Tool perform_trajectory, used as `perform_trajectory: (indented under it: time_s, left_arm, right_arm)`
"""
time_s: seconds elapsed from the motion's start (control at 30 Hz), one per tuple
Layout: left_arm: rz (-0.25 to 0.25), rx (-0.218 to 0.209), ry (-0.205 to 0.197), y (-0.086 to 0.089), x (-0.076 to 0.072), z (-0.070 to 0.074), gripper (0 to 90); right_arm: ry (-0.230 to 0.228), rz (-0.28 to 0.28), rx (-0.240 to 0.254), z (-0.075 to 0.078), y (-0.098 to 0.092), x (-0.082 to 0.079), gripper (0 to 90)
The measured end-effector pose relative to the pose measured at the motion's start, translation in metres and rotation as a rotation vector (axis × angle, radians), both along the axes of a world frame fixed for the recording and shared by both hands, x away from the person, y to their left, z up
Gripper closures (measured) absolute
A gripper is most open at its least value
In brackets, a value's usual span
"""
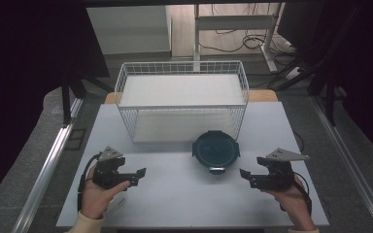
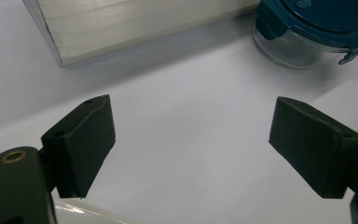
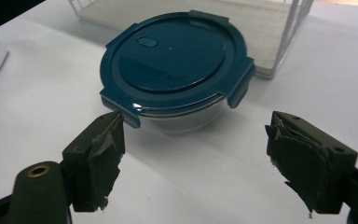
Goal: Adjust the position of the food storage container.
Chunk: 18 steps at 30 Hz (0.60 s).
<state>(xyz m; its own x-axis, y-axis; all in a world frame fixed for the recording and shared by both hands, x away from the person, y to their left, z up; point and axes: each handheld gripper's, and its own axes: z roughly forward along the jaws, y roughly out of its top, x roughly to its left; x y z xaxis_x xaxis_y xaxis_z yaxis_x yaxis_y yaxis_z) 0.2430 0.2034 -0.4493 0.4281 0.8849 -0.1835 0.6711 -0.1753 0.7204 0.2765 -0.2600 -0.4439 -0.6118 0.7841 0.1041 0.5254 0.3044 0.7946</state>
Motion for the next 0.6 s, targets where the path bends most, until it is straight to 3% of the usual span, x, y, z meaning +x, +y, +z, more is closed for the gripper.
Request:
perform_trajectory:
  time_s: [0.23,0.4,0.6]
  left_arm:
    - [0.003,0.001,0.017,-0.0009,0.0001,-0.0012,14.3]
    - [0.008,-0.003,0.019,-0.0021,-0.0013,0.0010,14.2]
    - [-0.005,0.008,0.033,-0.0064,-0.0004,-0.0011,14.0]
  right_arm:
    - [0.018,-0.029,-0.006,0.0005,-0.0027,-0.0018,23.2]
    - [0.020,-0.023,-0.004,0.0032,-0.0030,-0.0038,26.1]
    - [0.059,-0.012,-0.026,-0.0024,0.0030,-0.0002,31.0]
